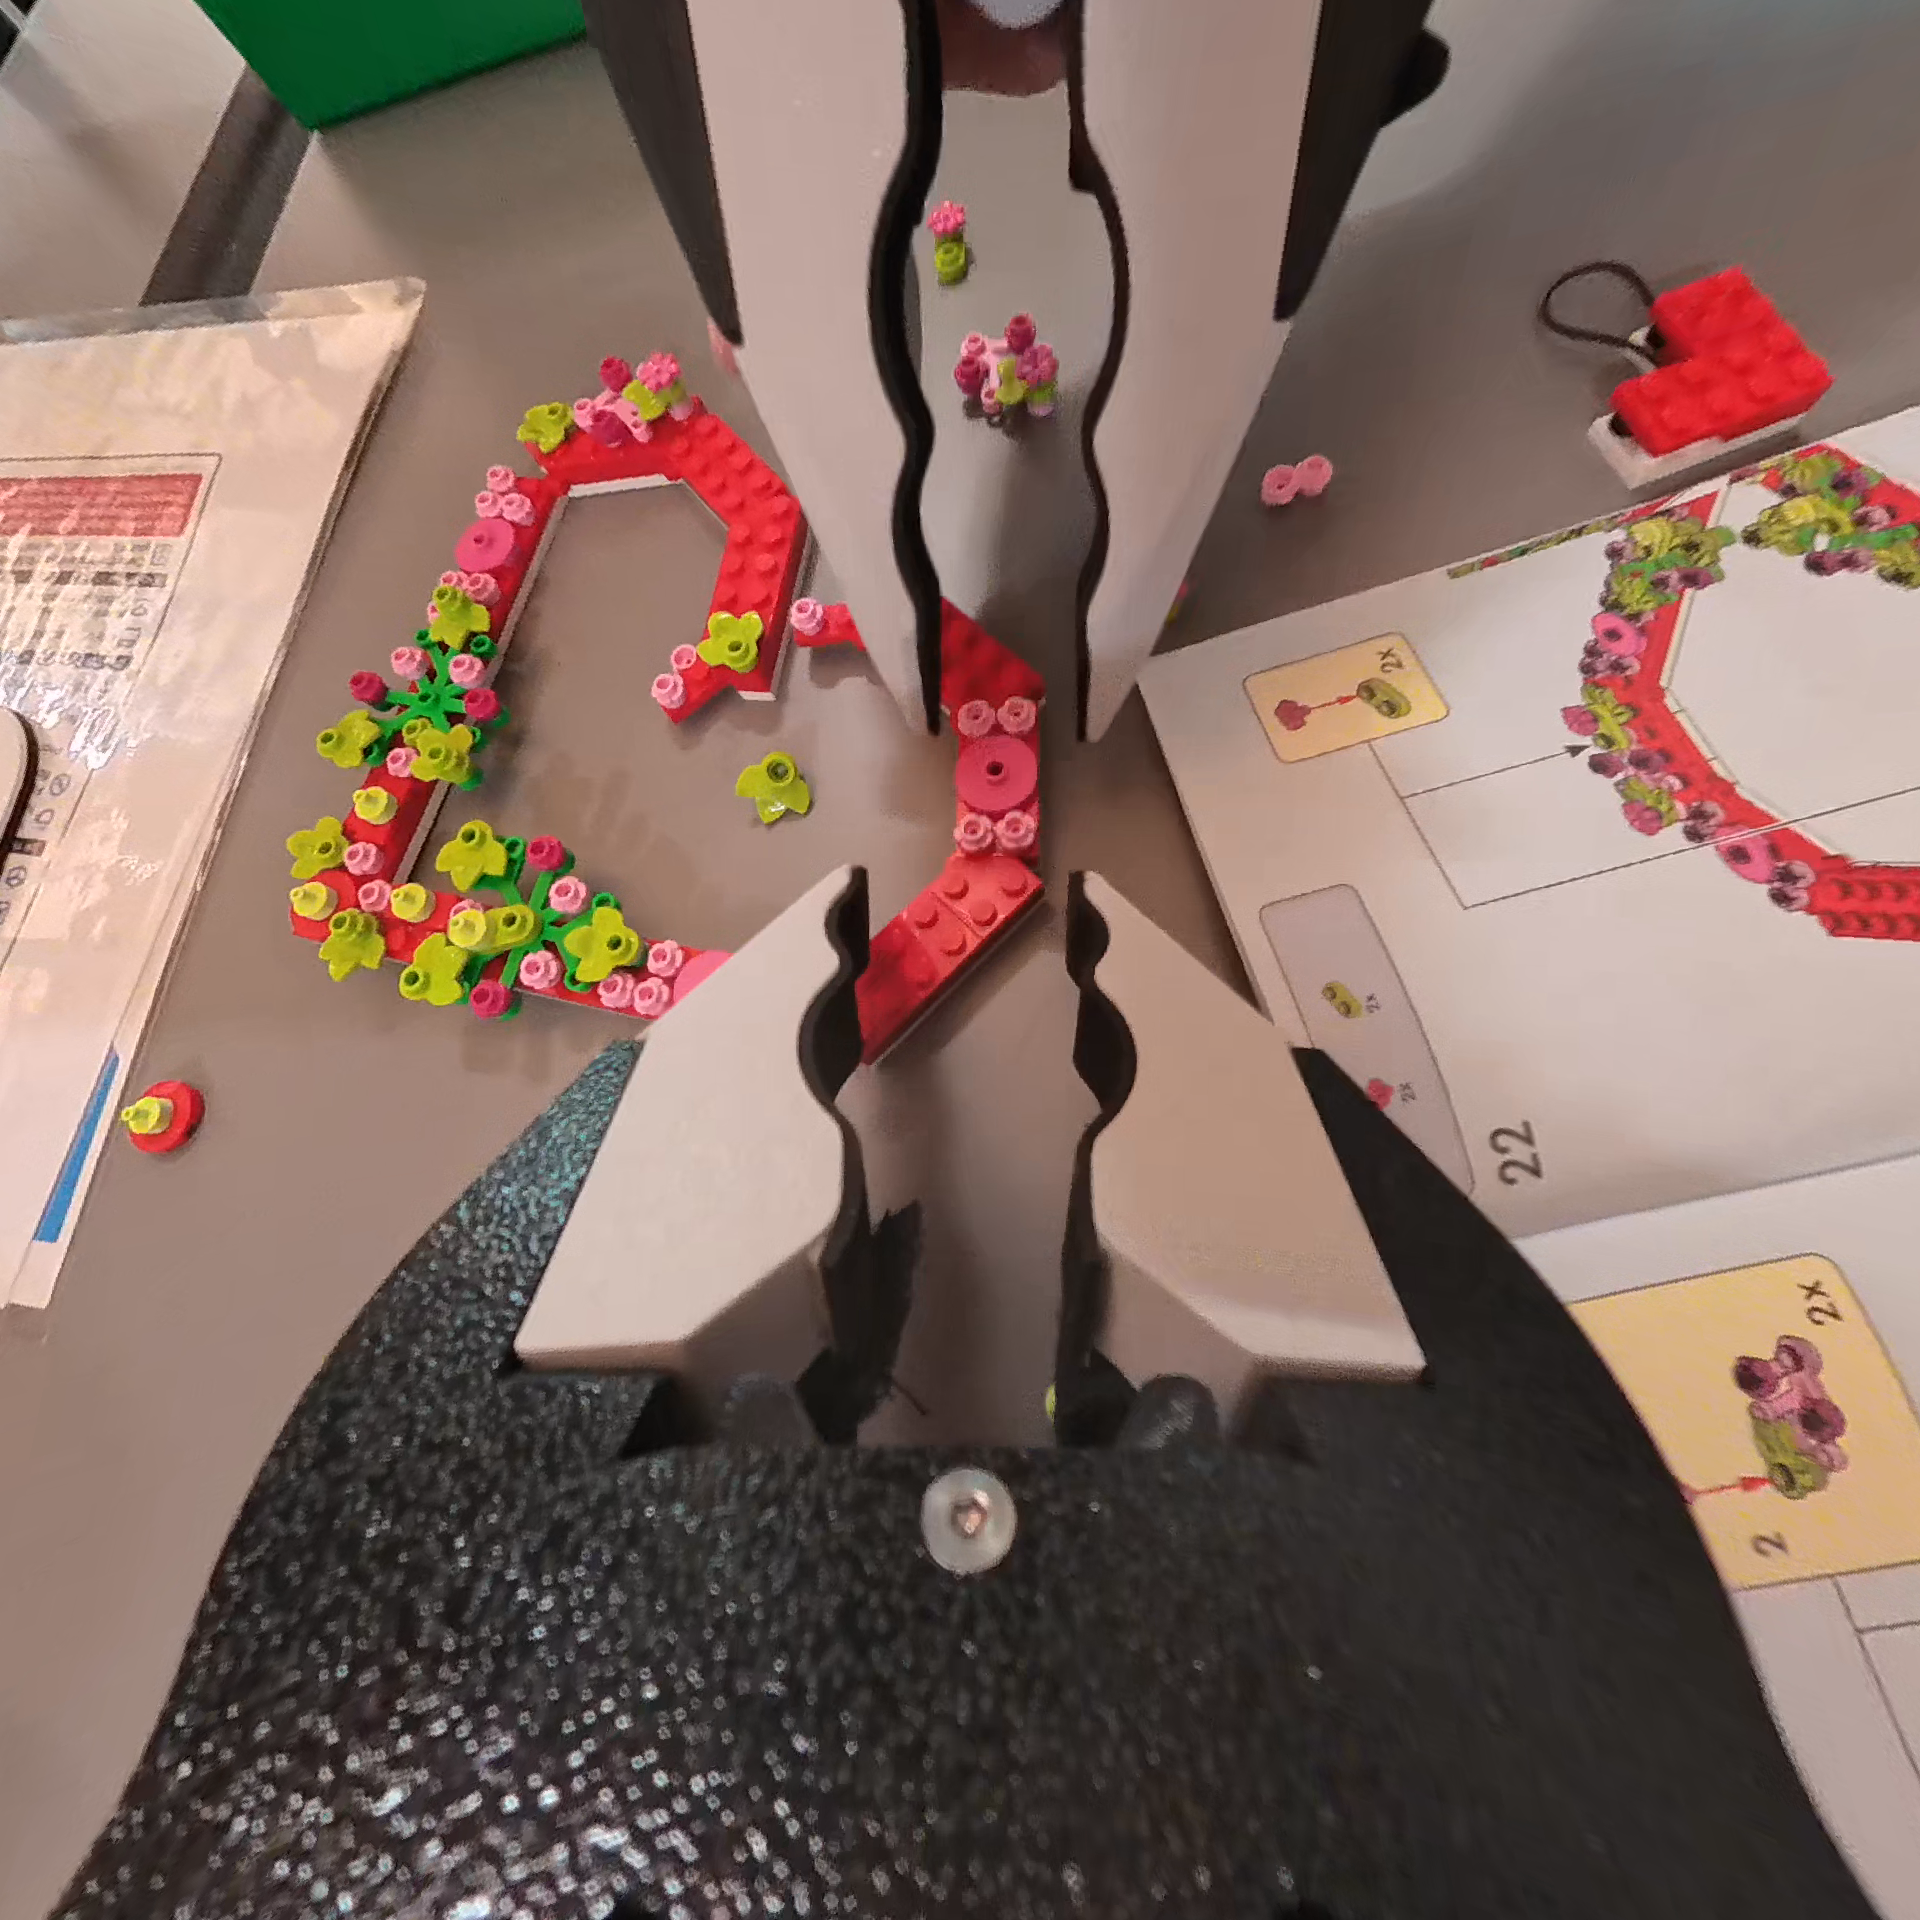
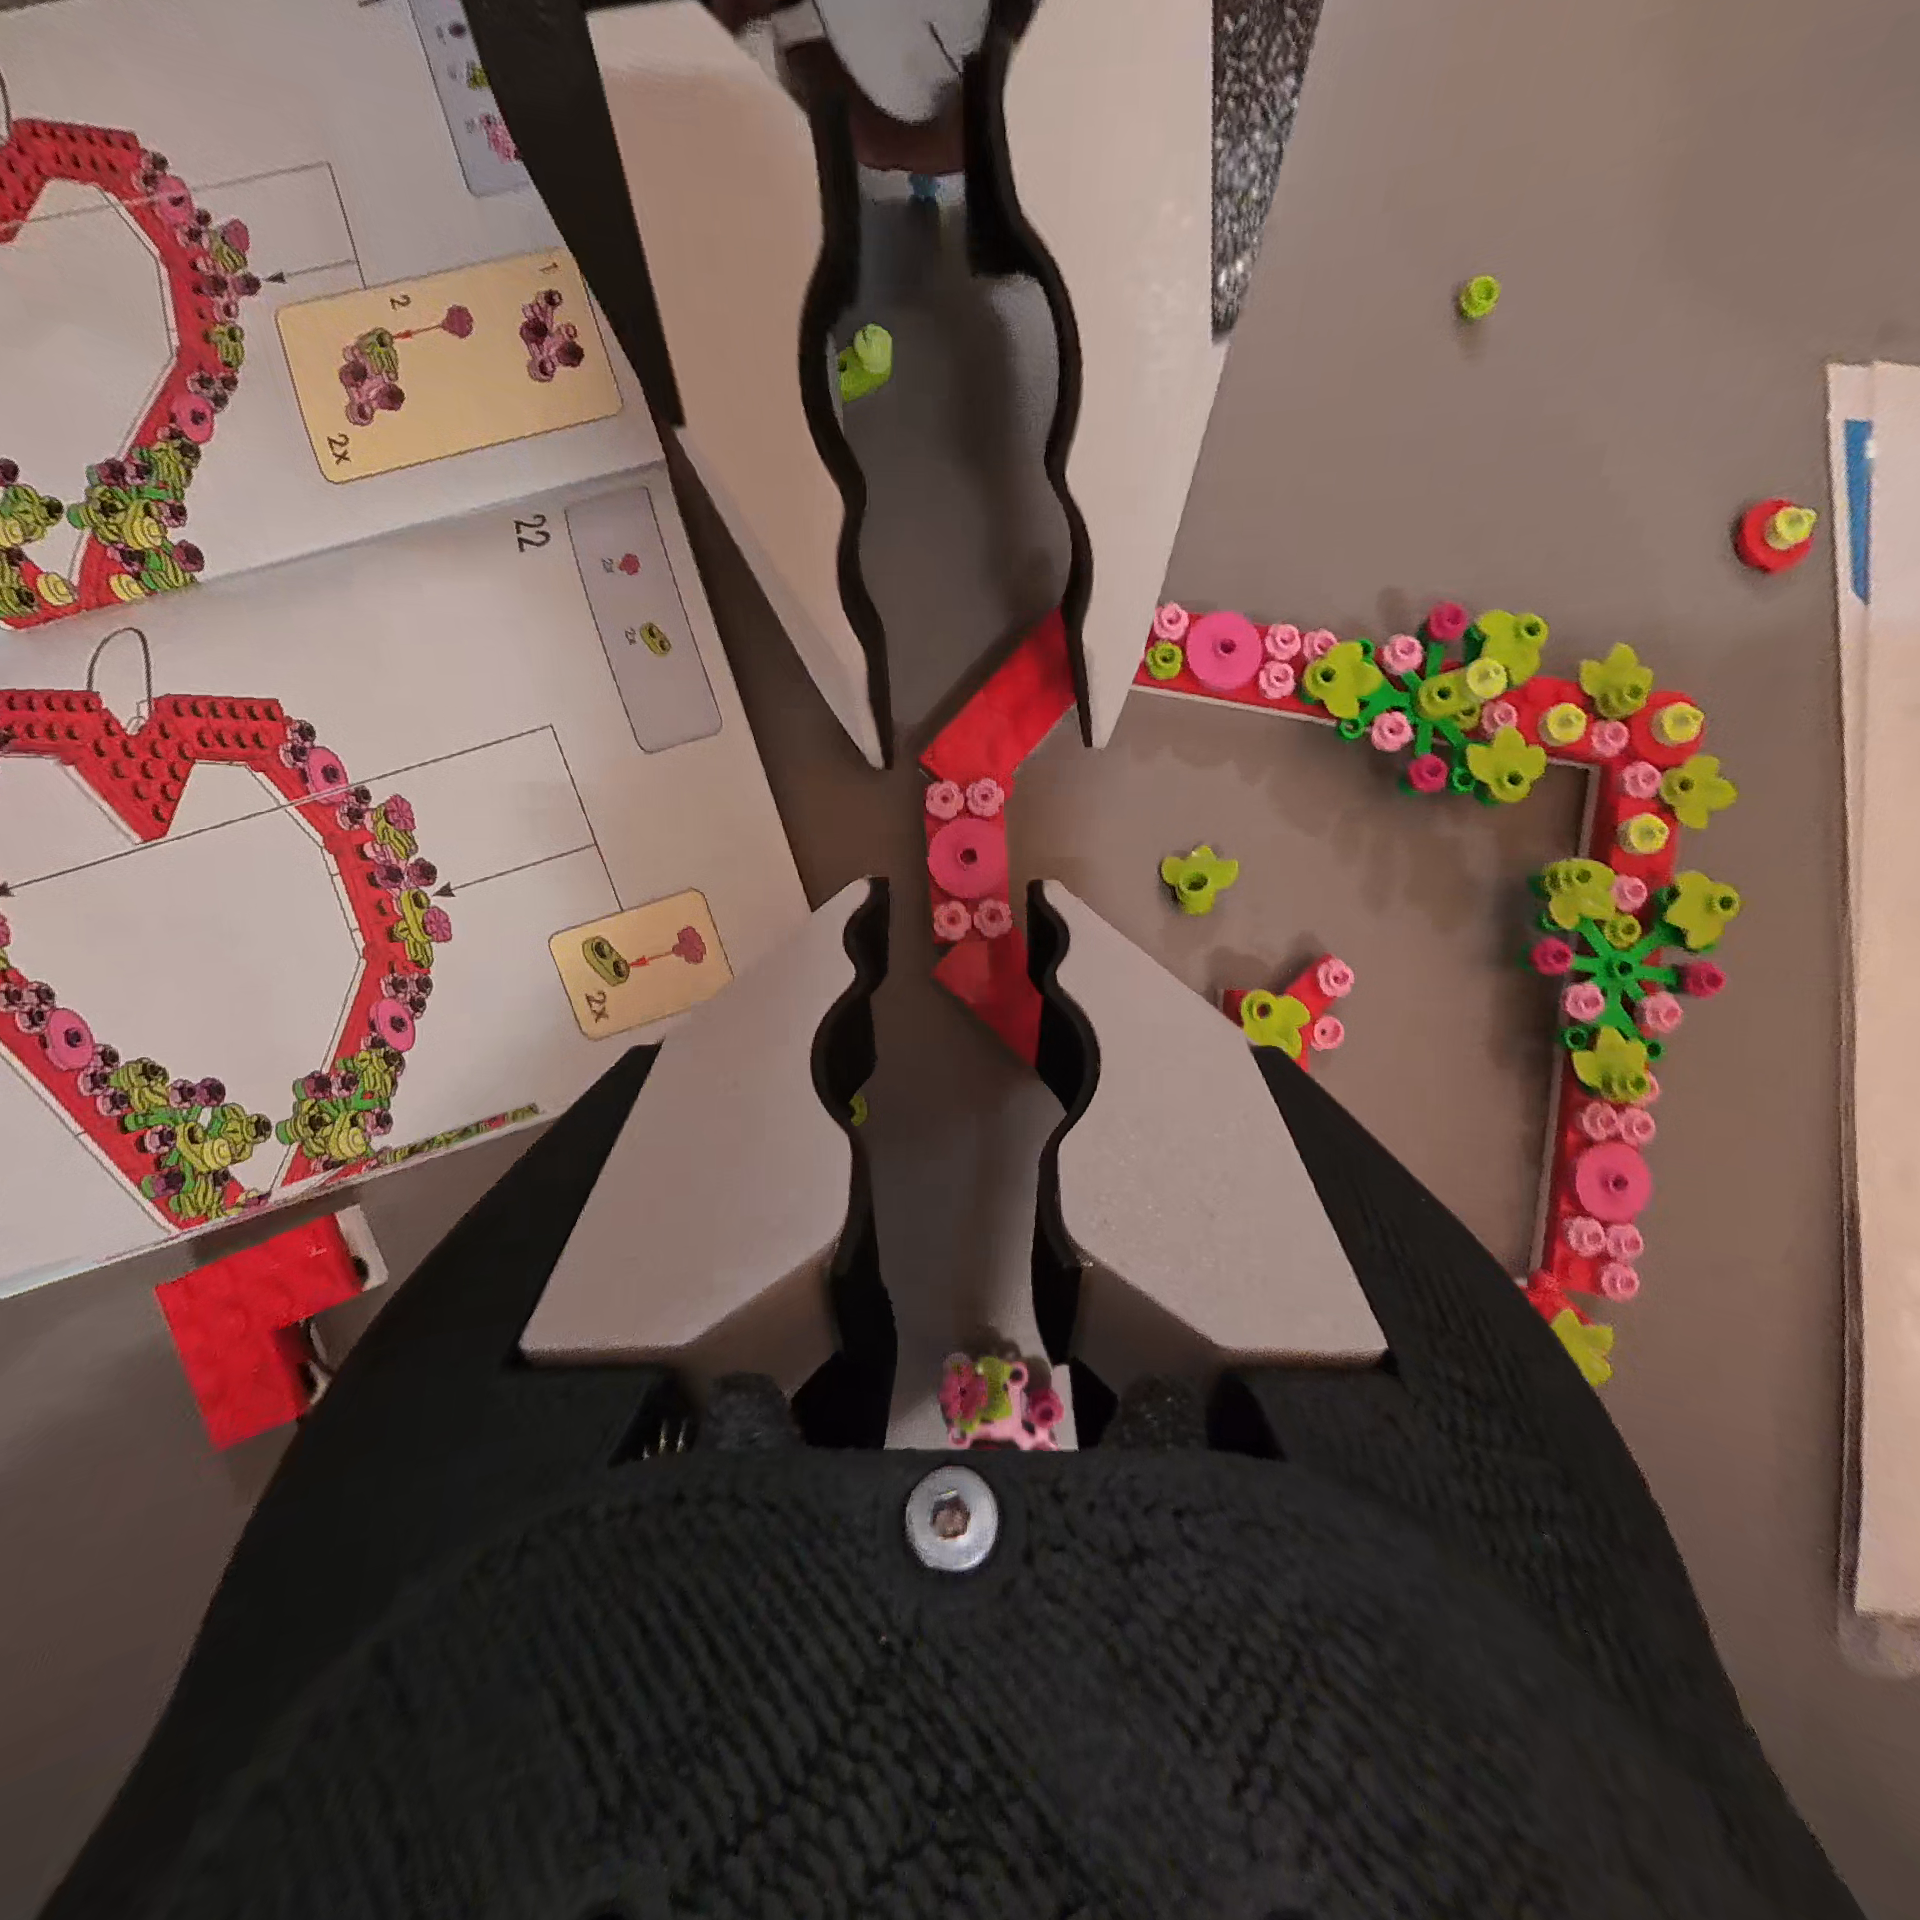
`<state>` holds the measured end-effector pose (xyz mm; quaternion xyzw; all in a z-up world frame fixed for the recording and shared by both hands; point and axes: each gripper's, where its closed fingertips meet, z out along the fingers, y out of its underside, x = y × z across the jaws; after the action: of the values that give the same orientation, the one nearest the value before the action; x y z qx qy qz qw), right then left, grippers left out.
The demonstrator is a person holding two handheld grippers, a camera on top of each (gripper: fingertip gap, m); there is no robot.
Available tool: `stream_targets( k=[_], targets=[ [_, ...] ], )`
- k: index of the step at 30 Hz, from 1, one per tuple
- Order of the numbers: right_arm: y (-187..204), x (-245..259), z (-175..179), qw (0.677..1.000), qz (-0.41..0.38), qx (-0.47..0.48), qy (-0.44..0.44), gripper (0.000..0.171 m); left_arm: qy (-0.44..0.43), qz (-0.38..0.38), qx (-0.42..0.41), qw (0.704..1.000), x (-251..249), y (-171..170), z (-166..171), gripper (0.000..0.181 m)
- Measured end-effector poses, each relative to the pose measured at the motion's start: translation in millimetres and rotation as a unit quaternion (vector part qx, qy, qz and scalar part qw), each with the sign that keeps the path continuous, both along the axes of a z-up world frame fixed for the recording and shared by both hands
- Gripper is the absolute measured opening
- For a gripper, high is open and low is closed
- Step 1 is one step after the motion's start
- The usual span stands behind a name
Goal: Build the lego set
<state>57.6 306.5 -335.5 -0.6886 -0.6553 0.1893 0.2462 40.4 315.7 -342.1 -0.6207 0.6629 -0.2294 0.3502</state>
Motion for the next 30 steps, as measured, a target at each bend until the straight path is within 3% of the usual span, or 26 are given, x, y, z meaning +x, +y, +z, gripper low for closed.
stream_targets(
  k=[5, 18, 30],
  targets=[
    [1.9, -11.5, -5.4, 1.0, 0.008, -0.005, -0.009, 0.023, 0.006, -0.004, 0.014, 1.0, 3.1, -0.7, -5.7, 0.025],
    [5.7, -19.0, -6.9, 1.0, 0.005, -0.015, -0.016, 0.013, 0.015, -0.009, 0.026, 1.0, 4.4, -1.8, -6.4, 0.019],
    [5.1, -17.6, -5.5, 0.98, 0.076, 0.173, -0.066, 0.011, 0.018, 0.001, 0.009, 1.0, 4.0, -1.6, -6.7, 0.018]
  ],
)
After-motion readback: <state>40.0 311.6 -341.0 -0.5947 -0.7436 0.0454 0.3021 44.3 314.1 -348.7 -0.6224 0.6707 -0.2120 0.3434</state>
